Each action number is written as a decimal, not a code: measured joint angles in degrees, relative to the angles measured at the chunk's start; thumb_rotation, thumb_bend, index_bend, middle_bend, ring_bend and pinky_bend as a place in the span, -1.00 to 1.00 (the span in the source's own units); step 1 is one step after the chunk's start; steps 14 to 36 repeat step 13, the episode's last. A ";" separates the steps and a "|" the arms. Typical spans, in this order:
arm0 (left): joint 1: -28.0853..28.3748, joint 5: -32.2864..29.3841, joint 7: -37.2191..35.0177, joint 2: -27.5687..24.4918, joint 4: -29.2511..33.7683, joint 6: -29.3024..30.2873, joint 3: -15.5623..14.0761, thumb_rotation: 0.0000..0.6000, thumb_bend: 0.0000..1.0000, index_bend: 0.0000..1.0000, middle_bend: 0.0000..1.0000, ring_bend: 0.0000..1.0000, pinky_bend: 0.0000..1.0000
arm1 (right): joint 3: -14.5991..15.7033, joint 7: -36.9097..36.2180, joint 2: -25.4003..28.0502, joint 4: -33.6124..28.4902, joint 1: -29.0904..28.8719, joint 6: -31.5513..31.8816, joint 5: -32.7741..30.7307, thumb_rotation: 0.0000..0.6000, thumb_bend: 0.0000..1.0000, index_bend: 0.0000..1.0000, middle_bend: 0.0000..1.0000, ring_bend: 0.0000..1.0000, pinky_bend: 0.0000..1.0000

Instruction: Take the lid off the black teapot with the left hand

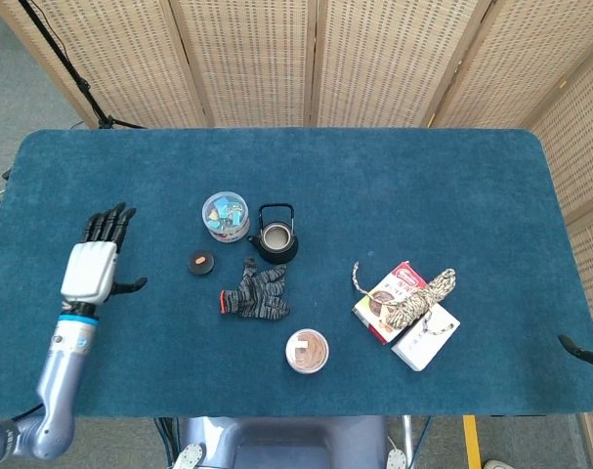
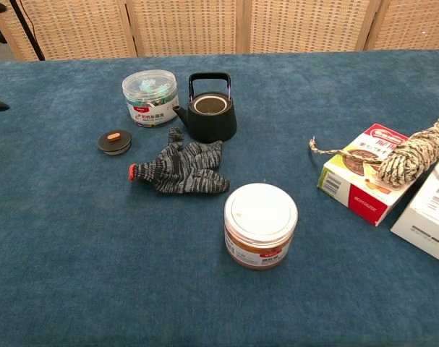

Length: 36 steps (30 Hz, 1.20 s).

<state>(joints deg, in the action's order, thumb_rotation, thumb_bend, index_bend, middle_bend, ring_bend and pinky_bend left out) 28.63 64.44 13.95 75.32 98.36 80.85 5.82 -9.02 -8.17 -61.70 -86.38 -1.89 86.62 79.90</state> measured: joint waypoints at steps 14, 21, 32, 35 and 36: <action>-15.72 10.95 -15.84 -9.39 1.37 7.95 -9.11 1.00 -0.97 -1.00 -1.00 -1.00 -1.00 | 0.21 -0.24 0.12 0.15 0.44 1.01 0.45 1.00 -1.00 -0.88 -1.00 -1.00 -1.00; -15.72 10.95 -15.84 -9.39 1.37 7.95 -9.11 1.00 -0.97 -1.00 -1.00 -1.00 -1.00 | 0.21 -0.24 0.12 0.15 0.44 1.01 0.45 1.00 -1.00 -0.88 -1.00 -1.00 -1.00; -15.72 10.95 -15.84 -9.39 1.37 7.95 -9.11 1.00 -0.97 -1.00 -1.00 -1.00 -1.00 | 0.21 -0.24 0.12 0.15 0.44 1.01 0.45 1.00 -1.00 -0.88 -1.00 -1.00 -1.00; -15.72 10.95 -15.84 -9.39 1.37 7.95 -9.11 1.00 -0.97 -1.00 -1.00 -1.00 -1.00 | 0.21 -0.24 0.12 0.15 0.44 1.01 0.45 1.00 -1.00 -0.88 -1.00 -1.00 -1.00; -15.72 10.95 -15.84 -9.39 1.37 7.95 -9.11 1.00 -0.97 -1.00 -1.00 -1.00 -1.00 | 0.21 -0.24 0.12 0.15 0.44 1.01 0.45 1.00 -1.00 -0.88 -1.00 -1.00 -1.00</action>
